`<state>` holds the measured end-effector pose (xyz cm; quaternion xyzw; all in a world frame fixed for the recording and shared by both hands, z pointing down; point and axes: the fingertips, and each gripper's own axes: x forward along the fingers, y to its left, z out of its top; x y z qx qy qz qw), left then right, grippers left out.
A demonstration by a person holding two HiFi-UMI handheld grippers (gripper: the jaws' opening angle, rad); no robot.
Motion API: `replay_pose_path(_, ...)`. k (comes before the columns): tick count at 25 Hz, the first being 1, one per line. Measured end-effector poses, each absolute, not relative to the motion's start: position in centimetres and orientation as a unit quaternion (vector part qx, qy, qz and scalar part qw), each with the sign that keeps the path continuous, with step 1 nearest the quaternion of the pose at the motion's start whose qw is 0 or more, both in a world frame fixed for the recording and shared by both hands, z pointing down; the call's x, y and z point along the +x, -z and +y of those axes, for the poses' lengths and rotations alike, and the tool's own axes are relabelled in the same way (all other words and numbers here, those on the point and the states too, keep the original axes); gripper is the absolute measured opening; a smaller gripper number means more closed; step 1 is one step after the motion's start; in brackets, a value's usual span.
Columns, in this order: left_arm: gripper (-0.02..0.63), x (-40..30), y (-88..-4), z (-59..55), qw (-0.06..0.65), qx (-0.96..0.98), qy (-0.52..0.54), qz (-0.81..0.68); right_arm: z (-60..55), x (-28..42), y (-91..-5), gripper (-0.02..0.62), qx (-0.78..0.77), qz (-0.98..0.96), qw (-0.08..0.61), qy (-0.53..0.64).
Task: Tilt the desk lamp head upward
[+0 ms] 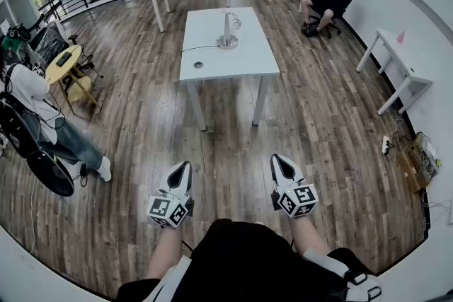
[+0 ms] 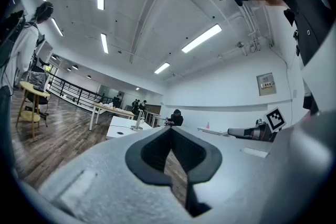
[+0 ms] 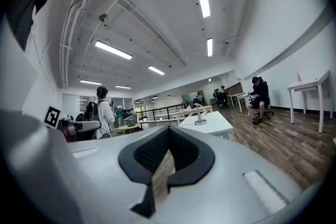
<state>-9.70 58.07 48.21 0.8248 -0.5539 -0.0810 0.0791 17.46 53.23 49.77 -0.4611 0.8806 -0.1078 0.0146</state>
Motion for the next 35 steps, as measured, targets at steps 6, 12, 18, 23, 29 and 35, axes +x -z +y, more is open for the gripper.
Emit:
replay_pose_path(6, 0.003, -10.4, -47.8, 58.6, 0.077, 0.826, 0.083, -0.552, 53.7, 16.6, -49.6, 0.0, -0.459, 0.882, 0.013, 0.107)
replay_pose_path(12, 0.002, -11.4, -47.8, 60.1, 0.076, 0.828, 0.079, -0.549, 54.8, 15.3, -50.0, 0.0, -0.457, 0.883, 0.006, 0.11)
replay_pose_path(18, 0.002, -13.0, -48.4, 61.8, 0.078, 0.827, 0.078, -0.551, 56.6, 13.7, -50.1, 0.002, -0.452, 0.885, 0.006, 0.11)
replay_pose_path(23, 0.002, -14.0, -49.3, 61.9, 0.085, 0.825, 0.077, -0.553, 56.5, 13.5, -50.1, 0.003, -0.459, 0.881, 0.011, 0.115)
replay_pose_path(29, 0.002, -14.7, -50.0, 60.2, 0.086, 0.818, 0.08, -0.564, 53.7, 12.7, -50.2, 0.003, -0.453, 0.885, 0.015, 0.107)
replay_pose_path(35, 0.002, -13.1, -49.0, 56.4, 0.075, 0.816, 0.088, -0.567, 48.7, 14.3, -49.5, 0.003, -0.457, 0.882, 0.033, 0.108)
